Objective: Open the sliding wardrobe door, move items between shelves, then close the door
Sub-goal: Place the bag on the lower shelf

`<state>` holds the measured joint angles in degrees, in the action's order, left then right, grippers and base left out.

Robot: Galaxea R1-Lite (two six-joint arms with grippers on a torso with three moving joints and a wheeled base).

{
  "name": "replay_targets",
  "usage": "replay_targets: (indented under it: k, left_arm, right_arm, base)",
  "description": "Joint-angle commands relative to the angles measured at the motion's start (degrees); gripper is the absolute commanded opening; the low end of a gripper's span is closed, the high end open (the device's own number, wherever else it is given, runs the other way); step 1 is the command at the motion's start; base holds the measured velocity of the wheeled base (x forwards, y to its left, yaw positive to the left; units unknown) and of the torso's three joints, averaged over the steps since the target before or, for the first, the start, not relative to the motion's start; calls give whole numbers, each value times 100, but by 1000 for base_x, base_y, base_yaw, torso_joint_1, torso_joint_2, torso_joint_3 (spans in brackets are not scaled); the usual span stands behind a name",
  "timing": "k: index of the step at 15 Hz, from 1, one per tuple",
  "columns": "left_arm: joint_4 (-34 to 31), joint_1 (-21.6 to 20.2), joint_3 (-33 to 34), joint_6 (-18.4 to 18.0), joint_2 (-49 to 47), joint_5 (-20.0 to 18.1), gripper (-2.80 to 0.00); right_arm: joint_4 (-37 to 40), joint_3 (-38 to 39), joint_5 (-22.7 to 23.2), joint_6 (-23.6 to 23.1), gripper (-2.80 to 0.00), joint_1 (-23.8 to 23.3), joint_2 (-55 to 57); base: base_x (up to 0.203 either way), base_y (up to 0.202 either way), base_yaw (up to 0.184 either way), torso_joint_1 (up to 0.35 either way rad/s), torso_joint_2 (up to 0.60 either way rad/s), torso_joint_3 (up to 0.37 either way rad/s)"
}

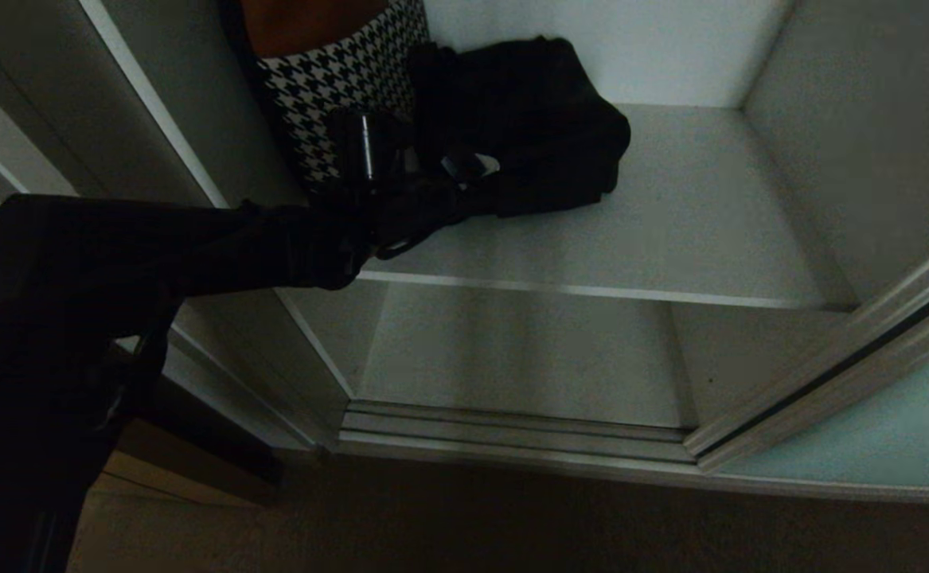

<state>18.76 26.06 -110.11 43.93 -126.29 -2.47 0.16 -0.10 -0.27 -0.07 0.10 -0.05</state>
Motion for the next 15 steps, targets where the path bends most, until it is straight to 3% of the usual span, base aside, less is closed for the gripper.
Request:
replay_targets:
  k: [1, 8, 15]
  left_arm:
    - [5, -5, 34, 19, 105, 1, 0]
    - [42, -14, -63, -151, -267, -13, 0]
    - [731, -100, -54, -321, -308, 280, 0]
  right_arm:
    - [2, 1, 0, -10, -280, -1, -13]
    - [2, 1, 0, -1, -280, -1, -13]
    - [2, 1, 0, -1, -280, -1, -13]
  base:
    - [0, 0, 0, 0, 0, 0]
    - [0, 0, 0, 0, 0, 0]
    - [0, 0, 0, 0, 0, 0]
